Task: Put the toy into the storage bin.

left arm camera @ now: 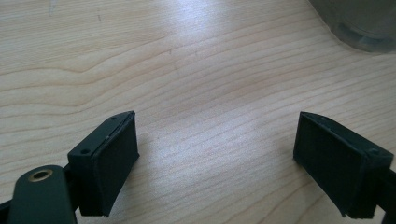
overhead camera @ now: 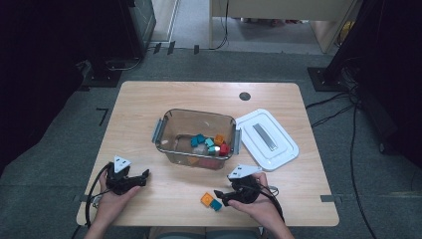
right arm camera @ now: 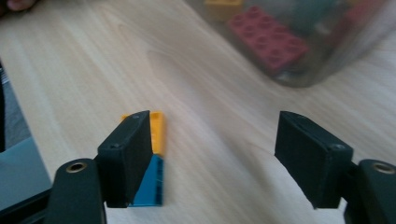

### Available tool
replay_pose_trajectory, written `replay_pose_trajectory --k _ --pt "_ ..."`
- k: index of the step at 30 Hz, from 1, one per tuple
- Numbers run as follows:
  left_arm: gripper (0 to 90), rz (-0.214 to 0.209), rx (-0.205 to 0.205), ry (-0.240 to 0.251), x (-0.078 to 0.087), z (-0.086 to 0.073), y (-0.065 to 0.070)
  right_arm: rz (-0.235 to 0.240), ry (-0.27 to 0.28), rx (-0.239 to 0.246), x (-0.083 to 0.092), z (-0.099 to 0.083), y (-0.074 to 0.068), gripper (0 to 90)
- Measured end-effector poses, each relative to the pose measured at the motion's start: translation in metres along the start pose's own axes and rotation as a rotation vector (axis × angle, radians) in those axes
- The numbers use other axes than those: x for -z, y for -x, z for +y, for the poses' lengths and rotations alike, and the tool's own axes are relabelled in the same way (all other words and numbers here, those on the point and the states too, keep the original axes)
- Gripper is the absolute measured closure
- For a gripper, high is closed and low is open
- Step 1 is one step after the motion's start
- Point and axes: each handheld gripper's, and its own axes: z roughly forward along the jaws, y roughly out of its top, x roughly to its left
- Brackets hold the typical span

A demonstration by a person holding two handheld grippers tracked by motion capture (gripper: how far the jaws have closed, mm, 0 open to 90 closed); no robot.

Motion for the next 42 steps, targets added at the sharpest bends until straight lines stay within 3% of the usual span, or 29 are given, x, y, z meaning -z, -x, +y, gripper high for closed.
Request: replay_pose_trajectory --k 5,12,19,24,27,34,42 --pt "13.5 0.000 0.000 0.000 0.000 0.000 0.000 0.056 -0.032 0.036 -0.014 -0.003 -0.014 35.6" --pt "13.6 0.000 0.000 0.001 0.000 0.000 0.000 0.086 -0.041 0.059 -0.030 -0.004 -0.029 41.8" --pt "13.7 0.000 0.001 0.001 0.000 0.000 0.000 0.060 -0.065 0.107 -0.040 -0.006 -0.038 47.2" --pt "13.7 -0.001 0.001 0.001 0.000 0.000 0.000 0.007 -0.053 0.142 -0.042 -0.007 -0.041 56.8" --pt "13.7 -0.001 0.000 0.001 0.000 0.000 0.000 -0.037 -0.041 0.151 -0.041 -0.007 -0.038 60.1" --pt "13.7 -0.001 0.000 0.002 0.000 0.000 0.000 -0.024 0.003 0.080 -0.031 -0.004 -0.024 60.1" --pt "13.7 -0.002 0.000 0.001 0.000 0.000 0.000 -0.077 0.022 0.058 -0.018 -0.005 -0.004 60.1"
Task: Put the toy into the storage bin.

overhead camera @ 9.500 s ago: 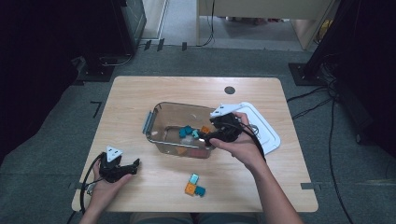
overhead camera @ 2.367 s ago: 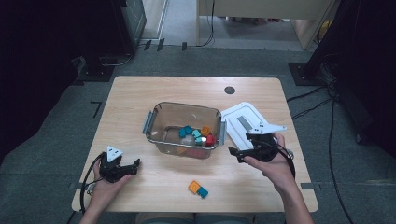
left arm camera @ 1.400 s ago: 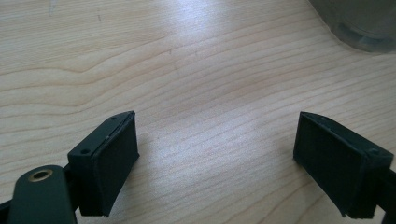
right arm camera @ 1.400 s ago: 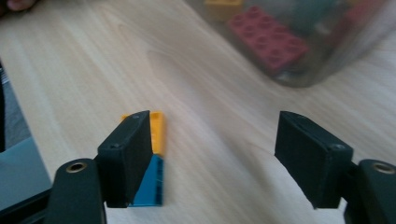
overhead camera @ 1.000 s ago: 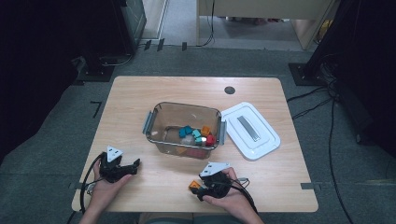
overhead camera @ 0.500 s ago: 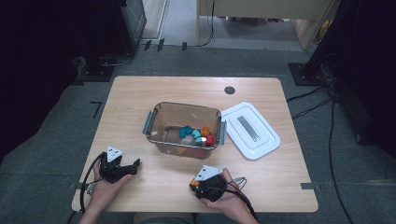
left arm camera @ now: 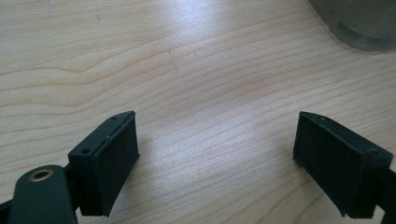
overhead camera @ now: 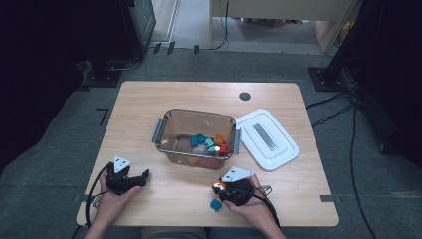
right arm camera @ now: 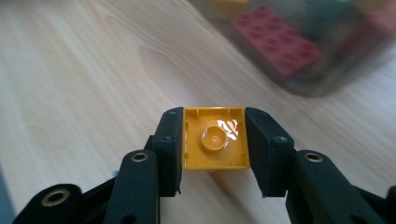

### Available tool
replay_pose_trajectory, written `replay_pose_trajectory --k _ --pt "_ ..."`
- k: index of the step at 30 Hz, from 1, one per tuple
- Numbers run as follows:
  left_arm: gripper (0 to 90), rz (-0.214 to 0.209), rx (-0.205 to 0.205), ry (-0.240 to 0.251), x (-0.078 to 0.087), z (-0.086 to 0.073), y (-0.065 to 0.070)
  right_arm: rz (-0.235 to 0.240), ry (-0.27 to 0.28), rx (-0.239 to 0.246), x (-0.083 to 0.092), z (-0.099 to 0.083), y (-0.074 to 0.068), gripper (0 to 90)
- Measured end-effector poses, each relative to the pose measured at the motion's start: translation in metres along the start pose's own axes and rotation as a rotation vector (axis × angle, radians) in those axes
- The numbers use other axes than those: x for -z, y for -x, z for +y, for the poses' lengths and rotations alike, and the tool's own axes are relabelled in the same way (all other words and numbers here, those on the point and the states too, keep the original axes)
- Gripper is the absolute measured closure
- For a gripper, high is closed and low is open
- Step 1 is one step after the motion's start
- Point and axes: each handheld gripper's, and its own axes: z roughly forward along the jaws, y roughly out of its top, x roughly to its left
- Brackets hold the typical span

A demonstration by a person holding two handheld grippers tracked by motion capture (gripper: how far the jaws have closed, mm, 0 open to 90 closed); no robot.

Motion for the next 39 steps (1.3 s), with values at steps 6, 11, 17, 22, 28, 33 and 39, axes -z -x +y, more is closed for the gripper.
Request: replay_pose_trajectory --k 6,11,17,22,28,33,39 --pt "13.7 -0.001 0.000 0.000 0.000 0.000 0.000 -0.026 0.004 -0.042 0.013 -0.004 0.023 60.1" --pt "13.7 0.000 0.000 0.000 0.000 0.000 0.000 -0.051 0.017 -0.086 0.030 -0.006 0.045 60.2" --pt "13.7 -0.001 -0.001 0.000 0.000 0.000 0.000 -0.071 0.017 -0.127 0.046 -0.008 0.071 60.2" --pt "13.6 -0.001 -0.002 -0.001 0.000 0.000 0.000 -0.075 0.005 -0.137 0.052 -0.006 0.083 60.2" --pt "13.6 -0.001 -0.002 -0.001 0.000 0.000 0.000 -0.075 0.005 -0.155 0.063 0.007 0.095 60.2" --pt "13.6 -0.001 -0.003 -0.001 0.000 0.000 0.000 -0.082 0.009 -0.140 0.074 0.021 0.099 60.2" --pt "13.6 -0.001 -0.002 -0.001 0.000 0.000 0.000 -0.080 0.013 -0.116 0.084 0.041 0.100 60.2"
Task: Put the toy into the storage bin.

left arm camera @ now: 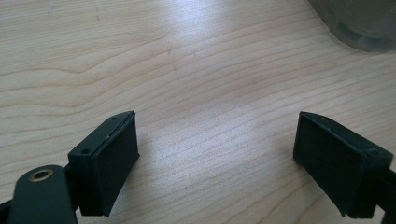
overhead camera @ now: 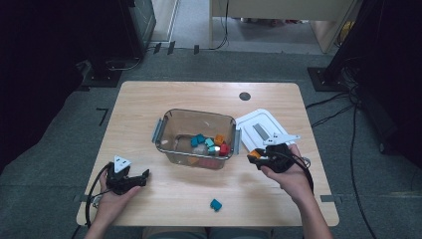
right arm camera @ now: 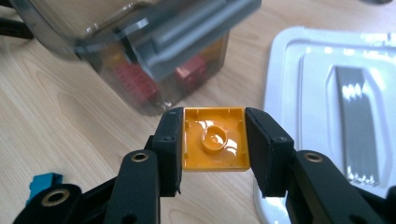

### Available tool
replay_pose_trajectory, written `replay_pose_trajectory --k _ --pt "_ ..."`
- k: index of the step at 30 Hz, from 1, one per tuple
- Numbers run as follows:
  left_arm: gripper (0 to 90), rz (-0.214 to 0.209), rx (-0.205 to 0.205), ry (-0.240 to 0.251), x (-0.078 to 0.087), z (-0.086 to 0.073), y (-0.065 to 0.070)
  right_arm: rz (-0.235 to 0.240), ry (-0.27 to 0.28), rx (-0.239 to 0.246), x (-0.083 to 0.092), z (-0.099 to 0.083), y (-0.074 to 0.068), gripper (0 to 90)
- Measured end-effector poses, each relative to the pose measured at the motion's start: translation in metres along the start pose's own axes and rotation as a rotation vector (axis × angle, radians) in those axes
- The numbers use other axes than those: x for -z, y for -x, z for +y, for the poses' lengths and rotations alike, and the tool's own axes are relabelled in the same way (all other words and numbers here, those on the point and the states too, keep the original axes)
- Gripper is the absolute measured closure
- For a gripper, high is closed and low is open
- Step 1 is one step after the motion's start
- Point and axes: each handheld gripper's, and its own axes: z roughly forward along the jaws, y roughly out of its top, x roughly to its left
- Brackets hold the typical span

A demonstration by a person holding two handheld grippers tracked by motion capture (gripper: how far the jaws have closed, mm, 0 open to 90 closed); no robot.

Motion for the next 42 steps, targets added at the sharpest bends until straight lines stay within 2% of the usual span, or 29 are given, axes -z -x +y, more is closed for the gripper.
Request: replay_pose_trajectory --k 5,13,14,16,19,24,27,29,32,35,40,42 --pt "13.6 0.000 0.000 0.000 0.000 0.000 0.000 0.001 0.013 0.032 0.010 0.025 -0.004 60.2" --pt "13.6 0.000 -0.001 0.001 0.000 0.000 0.000 0.015 0.023 0.065 0.009 0.053 -0.014 60.2" --pt "13.6 0.000 -0.001 0.000 0.000 0.000 0.000 0.024 0.027 0.082 0.005 0.062 -0.019 60.1" --pt "13.6 0.000 -0.001 0.000 0.000 0.000 0.000 0.029 0.027 0.086 0.003 0.065 -0.021 60.2" --pt "13.6 0.000 -0.002 0.001 0.000 0.000 0.000 0.055 0.028 0.097 -0.011 0.079 -0.033 60.2" --pt "13.6 0.000 -0.002 0.001 0.000 0.000 0.000 0.075 0.019 0.105 -0.024 0.090 -0.042 60.2" --pt "13.6 0.000 -0.001 0.001 0.000 0.000 0.000 0.087 0.006 0.119 -0.040 0.100 -0.052 60.1" --pt "13.6 0.000 -0.002 0.001 0.000 0.000 0.000 0.090 0.003 0.127 -0.046 0.103 -0.055 59.3" --pt "13.6 0.000 -0.002 0.001 0.000 0.000 0.000 0.098 0.007 0.120 -0.052 0.106 -0.059 50.7" --pt "13.6 0.000 -0.002 0.001 0.000 0.000 0.000 0.094 0.005 0.118 -0.052 0.106 -0.060 46.4" --pt "13.7 0.000 -0.001 0.001 0.000 0.000 0.000 0.089 0.012 0.095 -0.041 0.098 -0.054 34.2" --pt "13.6 0.000 -0.001 0.001 0.000 0.000 0.000 0.085 0.015 0.090 -0.038 0.096 -0.052 32.5"
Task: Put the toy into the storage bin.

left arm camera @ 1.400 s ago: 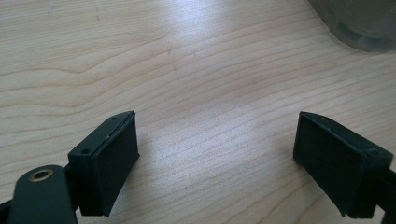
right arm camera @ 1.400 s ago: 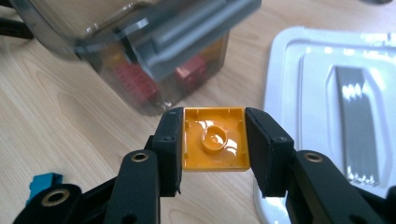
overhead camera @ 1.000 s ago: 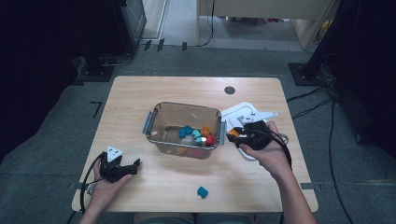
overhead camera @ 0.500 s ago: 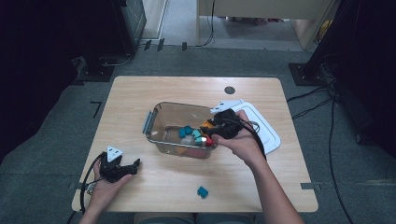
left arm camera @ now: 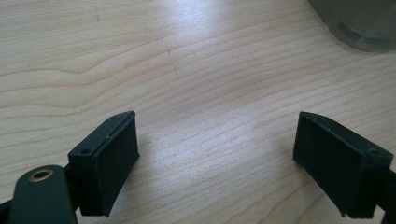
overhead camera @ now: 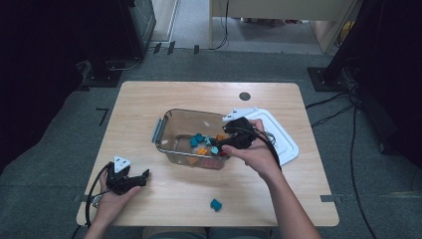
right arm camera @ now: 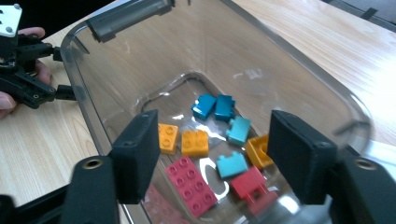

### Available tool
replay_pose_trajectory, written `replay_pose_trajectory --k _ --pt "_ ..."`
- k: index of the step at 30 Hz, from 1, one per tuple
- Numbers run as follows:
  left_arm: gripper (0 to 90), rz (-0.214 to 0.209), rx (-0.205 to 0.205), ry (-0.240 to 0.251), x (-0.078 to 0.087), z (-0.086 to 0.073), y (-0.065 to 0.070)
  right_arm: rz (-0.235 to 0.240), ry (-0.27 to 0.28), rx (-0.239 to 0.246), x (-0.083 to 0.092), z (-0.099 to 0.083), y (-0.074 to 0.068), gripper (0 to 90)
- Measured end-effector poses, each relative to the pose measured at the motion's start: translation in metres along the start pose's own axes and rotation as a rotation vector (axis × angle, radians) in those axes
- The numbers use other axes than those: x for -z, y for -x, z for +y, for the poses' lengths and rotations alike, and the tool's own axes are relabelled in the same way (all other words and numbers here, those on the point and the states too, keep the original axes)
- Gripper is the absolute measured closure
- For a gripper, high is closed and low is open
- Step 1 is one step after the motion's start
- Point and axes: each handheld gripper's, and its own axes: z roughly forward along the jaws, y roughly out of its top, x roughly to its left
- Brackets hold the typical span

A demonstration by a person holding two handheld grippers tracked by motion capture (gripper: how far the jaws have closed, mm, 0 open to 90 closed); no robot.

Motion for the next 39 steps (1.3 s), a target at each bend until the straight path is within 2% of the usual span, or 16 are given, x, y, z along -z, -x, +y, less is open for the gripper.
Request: replay_pose_trajectory --k 4,5,8,10,11,13,16,17,20,21,25,26,30,31,36,39 --pt "13.7 0.000 0.000 0.000 0.000 0.000 0.000 -0.029 0.015 -0.017 0.014 -0.009 0.007 20.9" --pt "13.7 0.000 0.000 -0.001 0.000 0.000 0.000 -0.044 0.011 -0.030 0.023 -0.015 0.010 14.8" --pt "13.6 0.000 0.000 -0.001 0.000 0.000 0.000 -0.054 0.009 -0.036 0.028 -0.021 0.012 13.4" --pt "13.7 0.000 0.000 -0.001 0.000 0.000 0.000 -0.063 0.011 -0.034 0.036 -0.031 0.014 9.3" --pt "13.7 -0.001 0.000 -0.001 0.000 0.000 0.000 -0.063 0.011 -0.034 0.036 -0.031 0.014 9.3" --pt "13.6 -0.001 0.002 0.000 0.000 0.000 0.000 -0.084 0.015 -0.042 0.042 -0.043 0.017 8.6" --pt "13.7 -0.001 0.001 0.001 0.000 0.000 0.000 -0.094 0.013 -0.053 0.044 -0.052 0.018 8.4" --pt "13.6 -0.001 0.002 -0.001 0.000 0.000 0.000 -0.098 0.008 -0.063 0.046 -0.061 0.019 8.4" --pt "13.6 -0.001 0.001 -0.001 0.000 0.000 0.000 -0.105 0.002 -0.067 0.046 -0.069 0.019 8.4" --pt "13.6 -0.001 0.001 -0.001 0.000 0.000 0.000 -0.106 -0.002 -0.072 0.046 -0.078 0.017 8.4" --pt "13.6 -0.001 0.001 -0.001 0.000 0.000 0.000 -0.110 -0.012 -0.072 0.043 -0.091 0.013 8.4" --pt "13.7 -0.001 0.000 -0.002 0.000 0.000 0.000 -0.101 -0.017 -0.074 0.038 -0.101 0.009 8.6" --pt "13.6 -0.001 0.000 -0.002 0.000 0.000 0.000 -0.088 -0.016 -0.080 0.030 -0.112 0.002 9.1" --pt "13.7 -0.001 0.000 -0.002 0.000 0.000 0.000 -0.071 -0.023 -0.082 0.024 -0.119 -0.004 9.3" --pt "13.7 -0.001 0.000 -0.002 0.000 0.000 0.000 -0.047 -0.051 -0.059 0.010 -0.129 -0.018 9.8" --pt "13.7 -0.001 0.000 -0.002 0.000 0.000 0.000 -0.008 -0.048 -0.064 0.003 -0.132 -0.029 10.0"
